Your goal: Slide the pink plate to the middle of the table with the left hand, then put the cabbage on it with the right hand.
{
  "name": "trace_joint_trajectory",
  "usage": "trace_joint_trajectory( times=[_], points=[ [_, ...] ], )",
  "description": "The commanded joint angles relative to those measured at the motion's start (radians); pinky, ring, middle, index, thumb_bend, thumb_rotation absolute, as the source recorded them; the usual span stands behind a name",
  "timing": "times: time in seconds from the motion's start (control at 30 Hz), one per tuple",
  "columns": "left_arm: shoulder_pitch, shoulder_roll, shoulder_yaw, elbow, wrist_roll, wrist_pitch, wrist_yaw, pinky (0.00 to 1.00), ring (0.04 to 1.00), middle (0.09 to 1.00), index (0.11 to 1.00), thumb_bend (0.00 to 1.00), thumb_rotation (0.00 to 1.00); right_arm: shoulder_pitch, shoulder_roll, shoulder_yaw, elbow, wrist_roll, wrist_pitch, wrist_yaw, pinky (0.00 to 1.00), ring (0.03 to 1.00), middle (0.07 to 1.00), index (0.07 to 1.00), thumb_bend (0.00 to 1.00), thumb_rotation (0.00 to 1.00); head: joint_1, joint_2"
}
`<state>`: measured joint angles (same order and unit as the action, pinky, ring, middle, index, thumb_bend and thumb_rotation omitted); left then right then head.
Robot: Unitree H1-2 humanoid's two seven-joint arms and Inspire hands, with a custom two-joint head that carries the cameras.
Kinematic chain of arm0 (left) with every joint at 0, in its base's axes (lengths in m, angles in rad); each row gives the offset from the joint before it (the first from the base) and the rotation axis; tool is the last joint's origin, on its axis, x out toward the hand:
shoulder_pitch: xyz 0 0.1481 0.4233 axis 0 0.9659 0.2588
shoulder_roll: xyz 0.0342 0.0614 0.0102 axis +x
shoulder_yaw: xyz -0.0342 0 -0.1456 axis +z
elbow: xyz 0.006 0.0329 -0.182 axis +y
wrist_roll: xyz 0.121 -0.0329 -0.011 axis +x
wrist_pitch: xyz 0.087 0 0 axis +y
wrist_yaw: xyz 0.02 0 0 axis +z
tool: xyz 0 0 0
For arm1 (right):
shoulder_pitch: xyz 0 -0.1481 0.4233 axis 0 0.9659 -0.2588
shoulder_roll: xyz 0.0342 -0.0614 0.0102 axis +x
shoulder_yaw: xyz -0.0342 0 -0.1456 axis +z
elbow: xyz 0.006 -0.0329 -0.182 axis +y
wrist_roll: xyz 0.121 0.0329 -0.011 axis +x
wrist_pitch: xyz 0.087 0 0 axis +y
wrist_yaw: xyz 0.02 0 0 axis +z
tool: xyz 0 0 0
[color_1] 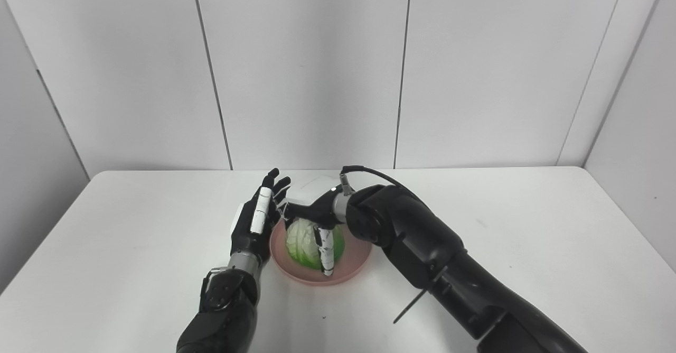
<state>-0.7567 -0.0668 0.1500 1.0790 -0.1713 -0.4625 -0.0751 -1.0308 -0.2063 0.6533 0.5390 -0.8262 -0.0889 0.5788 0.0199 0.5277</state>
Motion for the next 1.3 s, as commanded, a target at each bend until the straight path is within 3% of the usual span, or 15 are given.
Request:
trace_joint_trajectory(
  times=[0.0, 0.1, 0.13, 0.2, 0.27, 0.33, 0.43, 0.53, 0.63, 0.77, 0.97, 1.13, 1.2, 1.27],
  points=[
    [0.046, -0.013, -0.003, 0.020, 0.001, -0.003, 0.003, 0.81, 0.894, 0.905, 0.932, 0.89, 0.84, -0.048, -0.002, -0.016, -0.024, 0.011, -0.011, -0.005, 0.47, 0.615, 0.740, 0.496, 0.51, 0.08, 0.001, 0.000],
    [0.048, -0.017, -0.006, 0.015, -0.003, -0.001, -0.001, 0.83, 0.900, 0.923, 0.946, 0.90, 0.85, -0.041, -0.006, 0.000, -0.037, -0.010, -0.006, 0.002, 0.54, 0.701, 0.768, 0.497, 0.52, 0.13, 0.004, -0.001],
    [0.049, -0.018, -0.006, 0.014, -0.005, -0.001, -0.002, 0.83, 0.902, 0.925, 0.951, 0.90, 0.84, -0.039, -0.006, 0.003, -0.040, -0.015, 0.000, 0.007, 0.62, 0.752, 0.779, 0.613, 0.70, 0.18, 0.004, -0.001],
    [0.050, -0.018, -0.006, 0.013, -0.004, -0.002, 0.001, 0.83, 0.902, 0.929, 0.955, 0.90, 0.84, -0.038, -0.006, 0.007, -0.047, -0.019, 0.007, 0.021, 0.67, 0.786, 0.787, 0.697, 0.86, 0.24, 0.004, -0.001],
    [0.054, -0.019, -0.007, 0.006, -0.004, -0.001, -0.001, 0.82, 0.903, 0.935, 0.960, 0.90, 0.85, -0.039, -0.009, 0.012, -0.055, -0.029, 0.009, 0.033, 0.73, 0.826, 0.819, 0.746, 0.96, 0.31, 0.001, -0.006],
    [0.058, -0.021, -0.008, -0.003, -0.001, 0.000, 0.009, 0.79, 0.885, 0.919, 0.952, 0.90, 0.84, -0.040, -0.015, 0.004, -0.063, -0.025, 0.007, 0.041, 0.73, 0.822, 0.831, 0.763, 1.00, 0.36, 0.000, -0.013],
    [0.062, -0.024, -0.007, -0.010, 0.000, 0.000, 0.023, 0.78, 0.871, 0.893, 0.933, 0.91, 0.83, -0.049, -0.025, -0.009, -0.077, -0.017, 0.008, 0.058, 0.72, 0.820, 0.845, 0.776, 1.00, 0.40, 0.000, -0.013],
    [0.061, -0.025, -0.003, -0.008, -0.008, -0.002, 0.018, 0.77, 0.863, 0.871, 0.909, 0.93, 0.81, -0.060, -0.035, -0.015, -0.081, -0.023, 0.004, 0.061, 0.80, 0.854, 0.864, 0.781, 1.00, 0.44, -0.001, -0.017],
    [0.057, -0.027, 0.003, -0.005, -0.019, -0.001, 0.011, 0.80, 0.870, 0.872, 0.907, 0.93, 0.80, -0.073, -0.046, -0.015, -0.084, -0.030, 0.005, 0.071, 0.94, 0.894, 0.890, 0.789, 1.00, 0.48, 0.006, -0.009],
    [0.055, -0.030, -0.002, -0.019, -0.010, 0.006, 0.024, 0.79, 0.870, 0.869, 0.902, 0.92, 0.80, -0.090, -0.060, -0.033, -0.084, -0.012, 0.006, 0.090, 0.99, 0.905, 0.882, 0.770, 1.00, 0.48, 0.022, 0.004],
    [0.049, -0.023, -0.018, -0.022, 0.011, 0.002, 0.038, 0.74, 0.873, 0.869, 0.910, 0.91, 0.83, -0.101, -0.089, -0.050, -0.143, -0.013, 0.008, 0.130, 1.00, 0.913, 0.886, 0.756, 1.00, 0.49, 0.044, 0.003],
    [0.055, -0.025, -0.017, -0.064, -0.005, 0.029, 0.025, 0.80, 0.886, 0.873, 0.907, 0.90, 0.83, -0.091, -0.137, -0.090, -0.244, -0.026, 0.032, 0.137, 0.99, 0.915, 0.881, 0.773, 1.00, 0.43, 0.039, 0.027],
    [0.056, -0.025, -0.018, -0.077, -0.003, 0.042, 0.030, 0.79, 0.884, 0.869, 0.900, 0.91, 0.83, -0.086, -0.150, -0.114, -0.267, -0.021, 0.034, 0.134, 1.00, 0.908, 0.872, 0.777, 1.00, 0.45, 0.038, 0.039],
    [0.053, -0.023, -0.017, -0.086, -0.002, 0.054, 0.037, 0.78, 0.880, 0.866, 0.900, 0.91, 0.84, -0.069, -0.166, -0.153, -0.276, -0.008, -0.001, 0.071, 1.00, 0.879, 0.848, 0.778, 1.00, 0.51, 0.034, 0.049]
  ],
)
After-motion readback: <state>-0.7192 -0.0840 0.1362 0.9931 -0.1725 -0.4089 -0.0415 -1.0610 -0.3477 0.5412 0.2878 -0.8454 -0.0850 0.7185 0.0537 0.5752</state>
